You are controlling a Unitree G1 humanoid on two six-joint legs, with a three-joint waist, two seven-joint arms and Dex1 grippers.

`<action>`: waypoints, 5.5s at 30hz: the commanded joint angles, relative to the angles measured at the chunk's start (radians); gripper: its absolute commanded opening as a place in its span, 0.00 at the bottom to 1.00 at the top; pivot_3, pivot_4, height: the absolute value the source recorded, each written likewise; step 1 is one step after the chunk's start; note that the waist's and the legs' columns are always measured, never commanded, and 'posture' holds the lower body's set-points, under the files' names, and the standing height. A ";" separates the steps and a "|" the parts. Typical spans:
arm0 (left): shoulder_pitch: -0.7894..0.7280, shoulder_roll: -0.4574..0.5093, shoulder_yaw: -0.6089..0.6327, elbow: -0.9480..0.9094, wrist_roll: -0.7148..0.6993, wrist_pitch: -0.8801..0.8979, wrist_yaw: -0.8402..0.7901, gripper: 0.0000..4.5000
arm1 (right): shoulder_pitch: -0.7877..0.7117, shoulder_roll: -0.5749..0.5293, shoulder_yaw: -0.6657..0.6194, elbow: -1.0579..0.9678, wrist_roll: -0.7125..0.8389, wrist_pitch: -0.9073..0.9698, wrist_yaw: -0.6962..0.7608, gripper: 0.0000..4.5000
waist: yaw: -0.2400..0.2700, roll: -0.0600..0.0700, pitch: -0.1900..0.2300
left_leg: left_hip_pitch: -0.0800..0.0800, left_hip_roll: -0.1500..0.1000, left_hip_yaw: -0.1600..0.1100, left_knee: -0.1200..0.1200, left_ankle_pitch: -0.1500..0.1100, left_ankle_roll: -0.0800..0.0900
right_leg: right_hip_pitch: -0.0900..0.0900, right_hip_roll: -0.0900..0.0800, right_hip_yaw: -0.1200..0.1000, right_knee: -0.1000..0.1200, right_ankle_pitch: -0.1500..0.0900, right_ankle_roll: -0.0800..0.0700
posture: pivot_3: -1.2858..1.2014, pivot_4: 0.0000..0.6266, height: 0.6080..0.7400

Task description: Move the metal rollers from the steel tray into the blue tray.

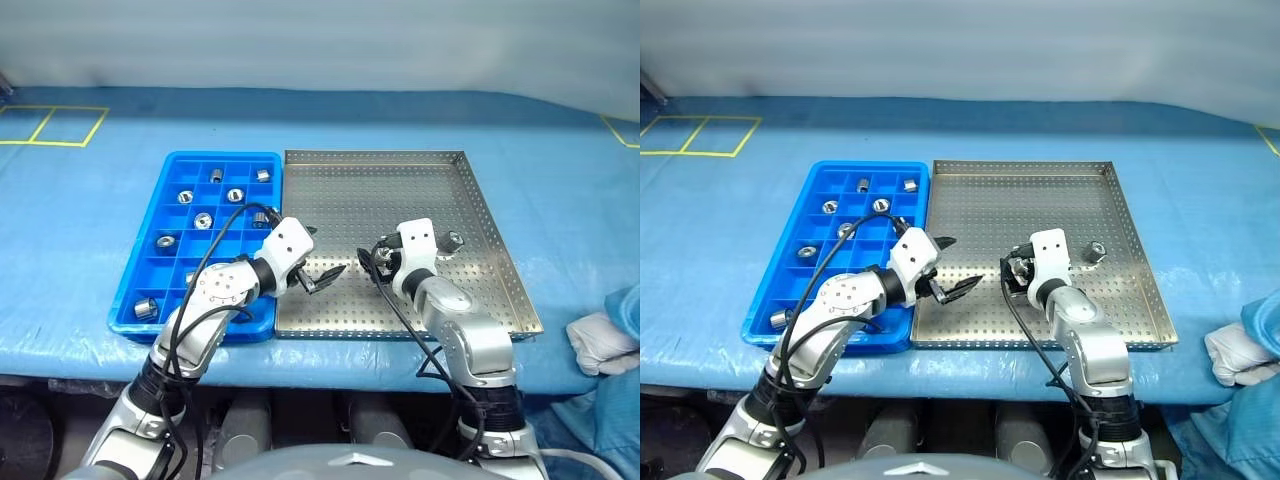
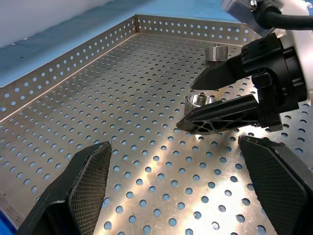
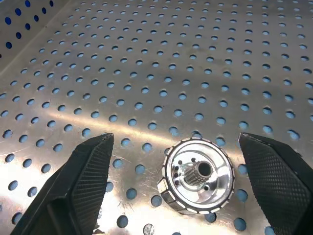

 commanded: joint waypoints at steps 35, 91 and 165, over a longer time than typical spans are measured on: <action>0.186 0.108 0.233 -0.269 -0.014 0.067 0.083 1.00 | -0.176 -0.026 0.141 -0.073 0.106 0.008 0.182 0.38 | 0.030 0.000 0.000 | 0.000 0.001 -0.001 -0.001 0.000 0.000 | 0.000 0.000 -0.001 0.000 0.000 -0.001 | 0.64 0.24 1.00; 0.369 0.083 0.297 -0.413 -0.012 0.133 0.229 1.00 | -0.363 0.063 0.225 0.272 0.040 -0.185 0.259 0.38 | 0.343 0.000 0.000 | -0.003 0.001 -0.001 -0.005 0.000 -0.002 | -0.003 0.001 -0.004 -0.006 -0.003 -0.005 | 0.71 0.24 1.00; -0.059 -0.133 -0.052 0.048 -0.028 -0.053 0.008 1.00 | -0.046 0.035 -0.272 -0.015 -0.163 0.006 -0.276 0.88 | -0.012 0.002 -0.001 | -0.001 0.000 0.000 -0.003 0.002 0.000 | -0.001 0.000 0.000 -0.002 0.001 0.000 | 0.55 0.24 1.00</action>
